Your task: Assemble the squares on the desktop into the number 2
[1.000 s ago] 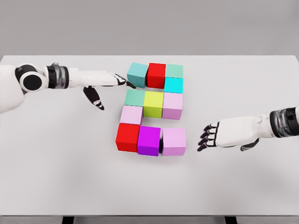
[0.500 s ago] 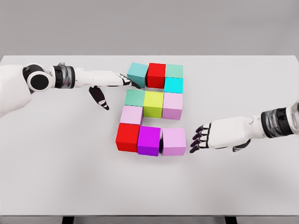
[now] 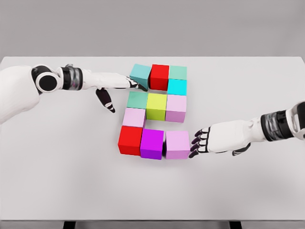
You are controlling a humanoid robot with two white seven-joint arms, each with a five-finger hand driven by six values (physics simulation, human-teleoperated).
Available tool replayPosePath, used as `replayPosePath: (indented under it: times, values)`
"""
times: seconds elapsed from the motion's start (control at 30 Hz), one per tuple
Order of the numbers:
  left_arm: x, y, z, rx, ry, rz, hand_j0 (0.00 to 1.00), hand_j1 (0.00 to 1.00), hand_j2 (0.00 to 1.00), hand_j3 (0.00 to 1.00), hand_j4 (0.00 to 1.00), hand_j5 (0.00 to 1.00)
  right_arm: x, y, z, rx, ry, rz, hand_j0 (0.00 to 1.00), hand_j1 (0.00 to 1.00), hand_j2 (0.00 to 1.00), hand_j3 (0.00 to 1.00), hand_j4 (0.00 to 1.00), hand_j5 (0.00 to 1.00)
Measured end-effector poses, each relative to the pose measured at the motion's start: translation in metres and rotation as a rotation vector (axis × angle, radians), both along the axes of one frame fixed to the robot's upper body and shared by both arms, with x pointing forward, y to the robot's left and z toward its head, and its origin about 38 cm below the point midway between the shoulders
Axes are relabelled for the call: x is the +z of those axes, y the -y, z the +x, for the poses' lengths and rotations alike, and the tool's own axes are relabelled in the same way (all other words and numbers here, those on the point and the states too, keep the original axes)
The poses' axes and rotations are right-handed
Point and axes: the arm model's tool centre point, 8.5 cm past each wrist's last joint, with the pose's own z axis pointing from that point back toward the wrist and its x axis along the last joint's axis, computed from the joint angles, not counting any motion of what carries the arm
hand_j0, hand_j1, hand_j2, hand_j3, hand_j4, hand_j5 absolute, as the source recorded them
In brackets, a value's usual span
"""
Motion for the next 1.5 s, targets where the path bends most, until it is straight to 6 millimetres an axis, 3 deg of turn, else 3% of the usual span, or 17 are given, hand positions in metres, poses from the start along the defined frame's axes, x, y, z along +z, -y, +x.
replayPosePath:
  times: [0.33, 0.83, 1.5]
  values:
    - [-0.001, 0.008, 0.000, -0.011, -0.004, -0.002, 1.00, 1.00, 1.00, 1.00, 1.00, 1.00, 0.001, -0.004, 0.001, 0.008, 0.002, 0.007, 1.00, 1.00, 1.00, 1.00, 1.00, 1.00]
    - [-0.007, -0.001, 0.011, 0.043, -0.008, 0.016, 1.00, 1.00, 1.00, 1.00, 1.00, 1.00, -0.001, -0.010, 0.000, 0.024, -0.007, 0.012, 1.00, 1.00, 1.00, 1.00, 1.00, 1.00]
    - [-0.007, 0.015, 0.011, 0.024, -0.009, 0.008, 1.00, 1.00, 1.00, 1.00, 1.00, 1.00, 0.008, 0.003, 0.005, -0.006, 0.021, -0.008, 1.00, 1.00, 1.00, 1.00, 1.00, 1.00]
